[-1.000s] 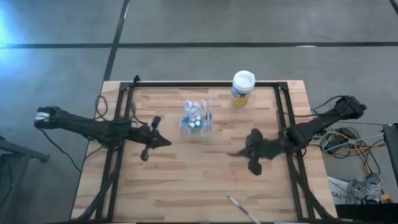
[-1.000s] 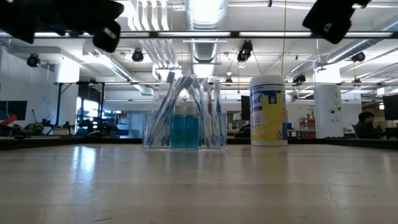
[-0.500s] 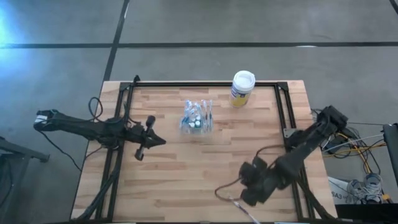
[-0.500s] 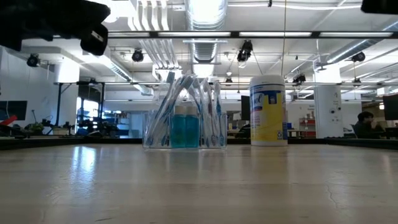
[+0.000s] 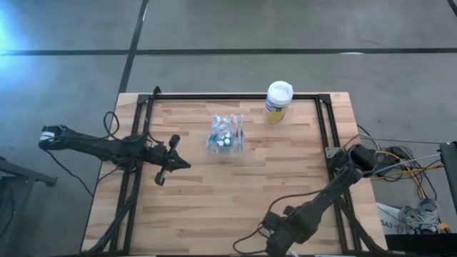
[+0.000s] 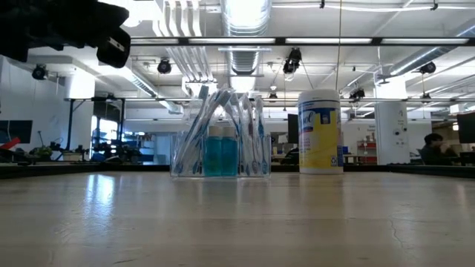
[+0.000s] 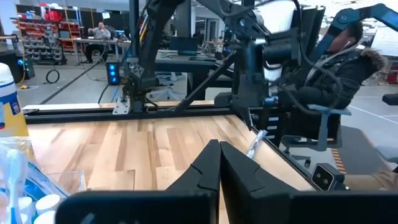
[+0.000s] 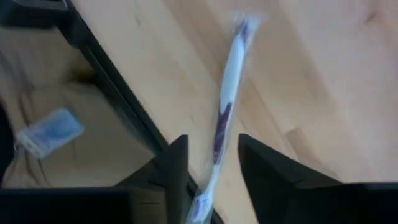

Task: Pick & Place toothbrushing station
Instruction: Put the purple toothbrush into the transparent organizer

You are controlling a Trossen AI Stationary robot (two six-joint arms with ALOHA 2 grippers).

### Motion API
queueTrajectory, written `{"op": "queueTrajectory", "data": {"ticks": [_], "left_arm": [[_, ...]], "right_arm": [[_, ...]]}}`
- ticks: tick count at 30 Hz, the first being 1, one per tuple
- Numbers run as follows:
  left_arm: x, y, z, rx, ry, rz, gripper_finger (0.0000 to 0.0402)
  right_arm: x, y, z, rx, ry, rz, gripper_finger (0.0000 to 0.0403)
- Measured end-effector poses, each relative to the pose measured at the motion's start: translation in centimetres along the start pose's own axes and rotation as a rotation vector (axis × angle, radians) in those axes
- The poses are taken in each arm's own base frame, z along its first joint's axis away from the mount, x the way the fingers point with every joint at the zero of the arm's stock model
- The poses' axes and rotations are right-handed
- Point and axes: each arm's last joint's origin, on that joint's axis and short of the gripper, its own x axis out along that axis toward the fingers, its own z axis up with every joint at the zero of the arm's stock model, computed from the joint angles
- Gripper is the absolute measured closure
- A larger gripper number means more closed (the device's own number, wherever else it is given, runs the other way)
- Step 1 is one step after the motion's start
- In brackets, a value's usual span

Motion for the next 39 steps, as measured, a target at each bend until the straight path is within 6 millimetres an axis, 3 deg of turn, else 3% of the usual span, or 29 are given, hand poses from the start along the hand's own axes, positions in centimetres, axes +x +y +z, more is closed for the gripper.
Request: {"op": "queueTrajectory", "data": {"ticks": [5, 9, 22, 29, 39], "left_arm": [[0.0, 0.0, 0.0, -0.004, -0.001, 0.000, 0.0387], [0.0, 0.0, 0.0, -0.008, 0.000, -0.006, 0.0381], [0.0, 0.0, 0.0, -0.013, 0.000, -0.015, 0.0392], [0.0, -0.1, 0.0, -0.019, 0.001, -0.020, 0.0383], [-0.1, 0.0, -0.5, -0.018, 0.018, -0.018, 0.0394]], "right_arm": [[1.8, 0.3, -0.1, 0.013, 0.032, -0.031, 0.0211], [2.9, 0.2, -0.1, 0.005, 0.050, -0.057, 0.0188], [5.5, -0.5, 0.7, -0.076, 0.068, -0.123, 0.0195], [6.7, -1.7, 2.2, -0.125, 0.100, -0.225, 0.0232], [6.2, -3.5, 6.0, -0.435, 0.092, -0.310, 0.0346]]}}
